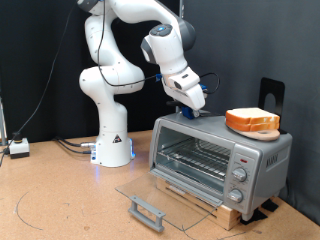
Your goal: Make a piece of toast with the oven
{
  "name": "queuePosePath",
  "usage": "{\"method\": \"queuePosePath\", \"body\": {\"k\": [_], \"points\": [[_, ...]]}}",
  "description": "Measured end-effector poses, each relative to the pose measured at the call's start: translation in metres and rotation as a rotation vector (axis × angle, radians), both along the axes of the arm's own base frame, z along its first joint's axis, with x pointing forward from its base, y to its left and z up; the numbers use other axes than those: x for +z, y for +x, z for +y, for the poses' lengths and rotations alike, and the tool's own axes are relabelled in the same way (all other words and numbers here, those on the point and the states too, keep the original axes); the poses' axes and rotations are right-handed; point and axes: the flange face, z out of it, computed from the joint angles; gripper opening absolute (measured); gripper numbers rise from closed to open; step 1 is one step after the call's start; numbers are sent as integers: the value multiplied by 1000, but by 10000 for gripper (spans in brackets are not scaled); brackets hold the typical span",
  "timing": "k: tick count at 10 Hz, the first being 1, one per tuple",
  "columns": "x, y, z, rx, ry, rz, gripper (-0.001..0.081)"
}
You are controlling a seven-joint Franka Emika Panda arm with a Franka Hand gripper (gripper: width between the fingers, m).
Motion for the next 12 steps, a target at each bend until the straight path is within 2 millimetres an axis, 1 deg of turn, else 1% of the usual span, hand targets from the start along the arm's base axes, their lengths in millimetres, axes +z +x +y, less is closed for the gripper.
{"method": "queuePosePath", "body": {"k": [1,2,3,5,6,7,9,10,12], "points": [[0,0,2,2,8,-1,809],[0,-1,4,3,13,-3,781],[0,-1,5,4,15,-4,781],[-1,-2,7,7,14,-3,484],[-1,-2,7,7,13,-3,484],[-1,-2,8,7,13,-3,396],[3,-1,8,-2,31,-7,396],[10,0,8,-8,56,-12,396],[34,1,1,-20,112,-38,396]]}}
